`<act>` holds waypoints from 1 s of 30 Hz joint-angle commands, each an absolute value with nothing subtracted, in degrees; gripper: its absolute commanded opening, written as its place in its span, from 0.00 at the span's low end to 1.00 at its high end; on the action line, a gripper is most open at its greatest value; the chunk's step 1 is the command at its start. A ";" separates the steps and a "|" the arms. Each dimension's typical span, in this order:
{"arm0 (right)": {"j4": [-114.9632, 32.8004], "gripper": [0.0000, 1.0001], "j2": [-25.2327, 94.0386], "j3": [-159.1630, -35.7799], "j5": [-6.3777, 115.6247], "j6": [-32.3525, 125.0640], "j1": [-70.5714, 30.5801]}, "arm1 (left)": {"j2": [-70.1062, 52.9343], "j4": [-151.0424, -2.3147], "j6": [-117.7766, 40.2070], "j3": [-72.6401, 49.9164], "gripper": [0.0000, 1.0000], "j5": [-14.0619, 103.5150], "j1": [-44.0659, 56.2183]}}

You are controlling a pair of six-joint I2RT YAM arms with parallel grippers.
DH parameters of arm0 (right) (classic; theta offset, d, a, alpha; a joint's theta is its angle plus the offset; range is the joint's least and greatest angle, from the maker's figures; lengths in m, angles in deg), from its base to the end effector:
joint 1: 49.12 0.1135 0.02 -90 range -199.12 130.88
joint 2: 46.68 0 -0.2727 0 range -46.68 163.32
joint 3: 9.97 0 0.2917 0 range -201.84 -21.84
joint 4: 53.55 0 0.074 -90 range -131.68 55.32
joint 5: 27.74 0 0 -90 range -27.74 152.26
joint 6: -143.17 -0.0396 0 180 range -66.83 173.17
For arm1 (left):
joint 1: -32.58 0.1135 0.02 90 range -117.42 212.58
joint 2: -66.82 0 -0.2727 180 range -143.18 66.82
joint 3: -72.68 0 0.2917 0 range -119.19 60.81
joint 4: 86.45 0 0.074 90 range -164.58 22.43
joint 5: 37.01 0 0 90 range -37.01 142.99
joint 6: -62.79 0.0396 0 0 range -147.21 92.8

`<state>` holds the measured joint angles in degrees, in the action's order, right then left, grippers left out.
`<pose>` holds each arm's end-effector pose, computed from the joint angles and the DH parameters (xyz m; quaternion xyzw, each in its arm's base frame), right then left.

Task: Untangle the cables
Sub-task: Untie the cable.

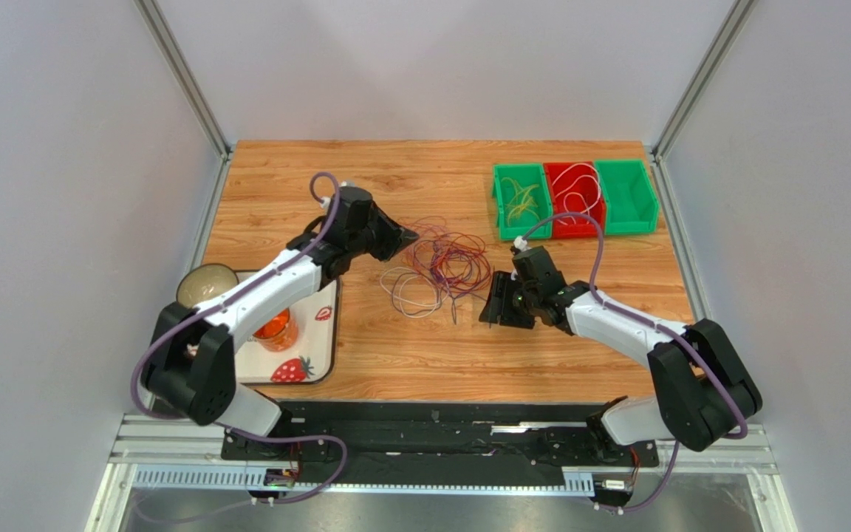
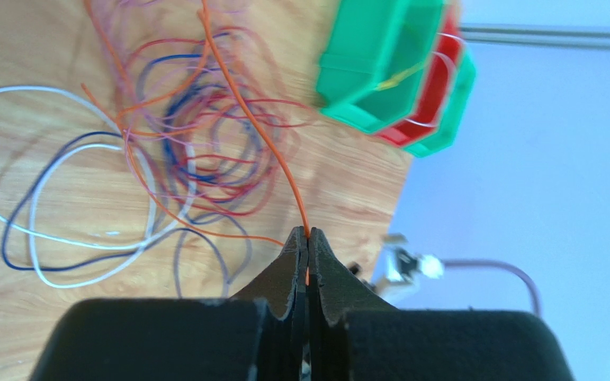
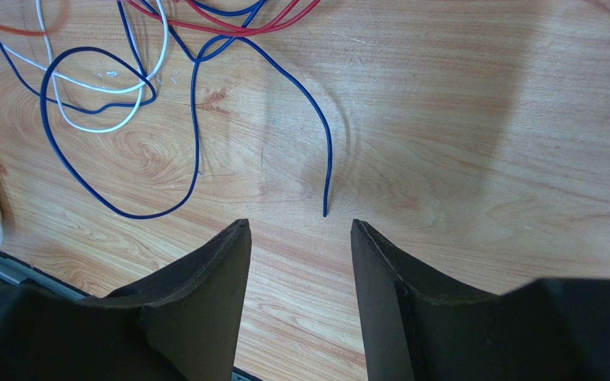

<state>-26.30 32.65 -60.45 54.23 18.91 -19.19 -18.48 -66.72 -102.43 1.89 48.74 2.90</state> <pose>0.2470 0.1486 0.1468 0.0156 0.9543 0.2113 0.2108 0.3234 -0.1877 0.2483 -0.3259 0.8212 -0.3905 0.2588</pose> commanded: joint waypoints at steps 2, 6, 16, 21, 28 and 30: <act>-28.93 0.53 31.20 -60.77 54.62 18.98 -18.89 | -8.17 -61.57 -96.99 -3.87 0.00 49.65 2.25; -26.75 0.53 29.27 -61.82 55.14 19.50 -18.89 | -4.29 -58.49 -93.49 -8.00 0.00 49.04 2.17; -11.72 0.55 17.67 -79.39 61.39 27.06 -18.98 | -4.28 -57.35 -81.18 -25.39 0.00 38.05 -0.03; -8.89 0.57 12.49 -87.30 61.03 28.74 -18.98 | -6.30 -60.15 -76.35 -34.54 0.00 28.05 -1.08; -8.10 0.59 7.65 -90.39 62.26 29.79 -18.98 | -9.73 -65.58 -71.85 -46.76 0.00 17.49 -1.61; -7.75 0.59 6.85 -90.65 64.28 29.88 -19.06 | -10.08 -69.20 -72.64 -47.73 0.00 14.41 -1.61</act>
